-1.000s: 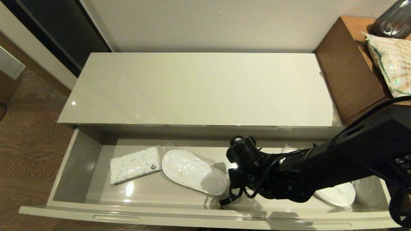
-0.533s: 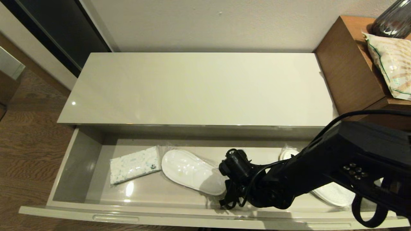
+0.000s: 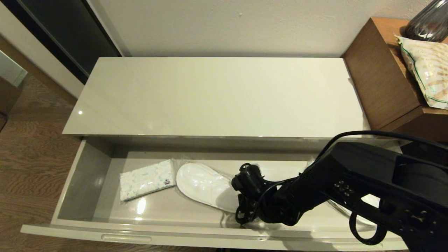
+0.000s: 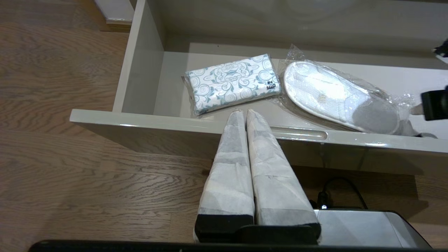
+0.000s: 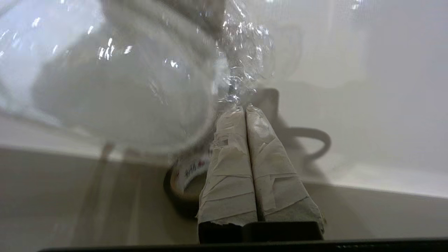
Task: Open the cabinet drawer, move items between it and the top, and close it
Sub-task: Take out the adhesive tape from the drawer
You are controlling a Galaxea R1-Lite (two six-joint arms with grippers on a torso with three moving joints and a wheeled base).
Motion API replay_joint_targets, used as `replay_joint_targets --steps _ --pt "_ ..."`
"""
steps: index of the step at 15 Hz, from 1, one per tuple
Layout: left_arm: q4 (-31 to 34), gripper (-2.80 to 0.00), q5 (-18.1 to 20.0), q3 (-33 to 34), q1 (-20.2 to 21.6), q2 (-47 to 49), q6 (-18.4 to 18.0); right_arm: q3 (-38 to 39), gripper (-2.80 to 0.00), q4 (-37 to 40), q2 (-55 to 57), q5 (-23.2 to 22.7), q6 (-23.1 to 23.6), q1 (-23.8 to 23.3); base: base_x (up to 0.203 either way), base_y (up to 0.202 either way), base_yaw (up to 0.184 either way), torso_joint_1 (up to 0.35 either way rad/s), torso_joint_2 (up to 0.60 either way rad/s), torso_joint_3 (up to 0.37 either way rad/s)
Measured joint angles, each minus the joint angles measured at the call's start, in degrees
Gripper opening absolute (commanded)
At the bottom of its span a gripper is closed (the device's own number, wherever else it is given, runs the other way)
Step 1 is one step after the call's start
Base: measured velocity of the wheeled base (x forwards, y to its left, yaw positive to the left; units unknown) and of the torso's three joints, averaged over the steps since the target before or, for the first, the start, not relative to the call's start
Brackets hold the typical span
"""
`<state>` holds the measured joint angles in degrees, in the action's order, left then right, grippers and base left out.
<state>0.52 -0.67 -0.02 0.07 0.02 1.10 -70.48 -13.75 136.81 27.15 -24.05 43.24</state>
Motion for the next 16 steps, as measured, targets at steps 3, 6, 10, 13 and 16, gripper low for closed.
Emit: replay_joint_targets --steps 3,6,10,13,16 --pt "0.0 -2.80 0.0 0.0 0.0 0.0 0.0 -2.9 -2.80 -0.1 2.6 0.1 0.8 -1.3 0.000 0.000 0.000 0.000 0.00 0.000" --pt "0.0 -2.80 0.0 0.0 0.0 0.0 0.0 -3.5 -2.80 0.0 3.8 0.1 0.6 -1.6 0.000 0.000 0.000 0.000 0.00 0.000" --pt "0.0 -2.80 0.0 0.0 0.0 0.0 0.0 -3.4 -2.80 1.0 3.7 0.2 0.3 -1.7 0.000 0.000 0.000 0.000 0.00 0.000" --pt "0.0 -2.80 0.0 0.0 0.0 0.0 0.0 -3.2 -2.80 2.0 3.4 0.2 -0.2 -1.7 0.000 0.000 0.000 0.000 0.00 0.000" --pt "0.0 -2.80 0.0 0.0 0.0 0.0 0.0 -3.4 -2.80 2.5 3.3 0.3 -0.8 -1.7 0.000 0.000 0.000 0.000 0.00 0.000"
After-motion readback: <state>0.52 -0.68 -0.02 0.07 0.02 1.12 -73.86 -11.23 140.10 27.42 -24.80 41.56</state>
